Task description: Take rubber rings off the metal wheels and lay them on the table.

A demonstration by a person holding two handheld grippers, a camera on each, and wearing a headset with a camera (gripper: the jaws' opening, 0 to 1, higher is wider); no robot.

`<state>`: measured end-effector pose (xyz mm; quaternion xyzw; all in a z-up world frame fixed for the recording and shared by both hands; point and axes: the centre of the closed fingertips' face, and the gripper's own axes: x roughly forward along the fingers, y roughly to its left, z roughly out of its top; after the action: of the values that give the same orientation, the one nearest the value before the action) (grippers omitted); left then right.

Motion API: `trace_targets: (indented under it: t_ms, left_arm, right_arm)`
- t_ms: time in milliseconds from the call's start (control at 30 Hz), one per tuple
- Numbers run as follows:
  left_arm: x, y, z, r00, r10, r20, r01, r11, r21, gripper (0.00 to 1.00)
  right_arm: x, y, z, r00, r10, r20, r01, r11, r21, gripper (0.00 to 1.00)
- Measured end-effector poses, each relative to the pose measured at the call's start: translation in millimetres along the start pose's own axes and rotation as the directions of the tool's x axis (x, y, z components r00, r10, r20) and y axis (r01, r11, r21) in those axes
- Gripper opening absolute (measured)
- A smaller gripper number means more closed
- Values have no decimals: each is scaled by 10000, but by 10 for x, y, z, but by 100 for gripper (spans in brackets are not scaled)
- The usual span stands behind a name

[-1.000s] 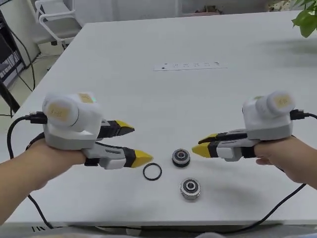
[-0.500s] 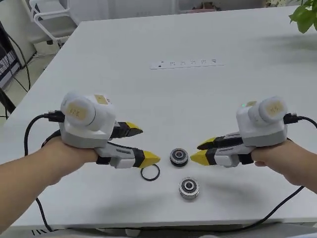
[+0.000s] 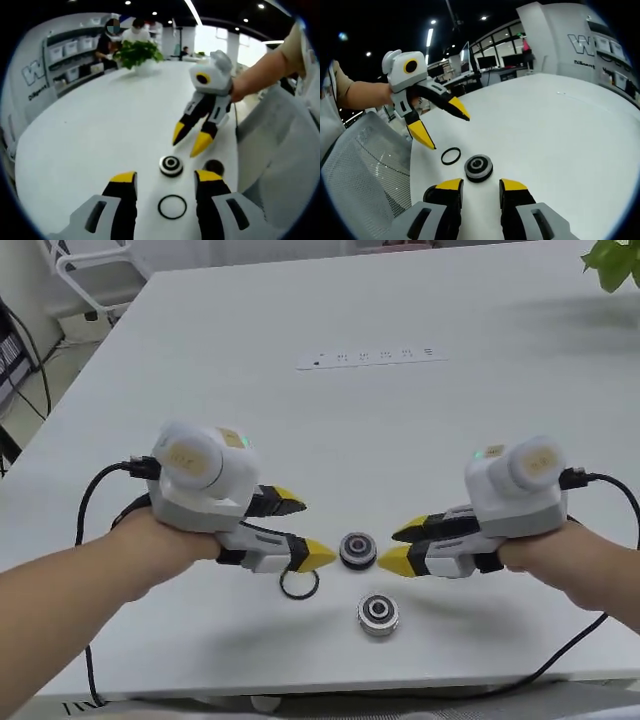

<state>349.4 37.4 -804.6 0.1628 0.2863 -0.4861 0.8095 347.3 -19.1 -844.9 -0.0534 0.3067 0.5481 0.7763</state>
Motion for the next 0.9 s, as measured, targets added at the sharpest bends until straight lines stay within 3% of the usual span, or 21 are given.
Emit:
trace_targets:
  t_ms: [633,900]
  left_arm:
    - [316,-100,-69,9975,-626,-335,621,9980,-152,36]
    - [396,-99,-58,9970,-674,-387,665,9975,-251,32]
  right_arm:
    - [105,37,0,9998,195,4,-195,9996,-205,29]
    - [112,35,-28,9998,190,4,-190,9997,-130,29]
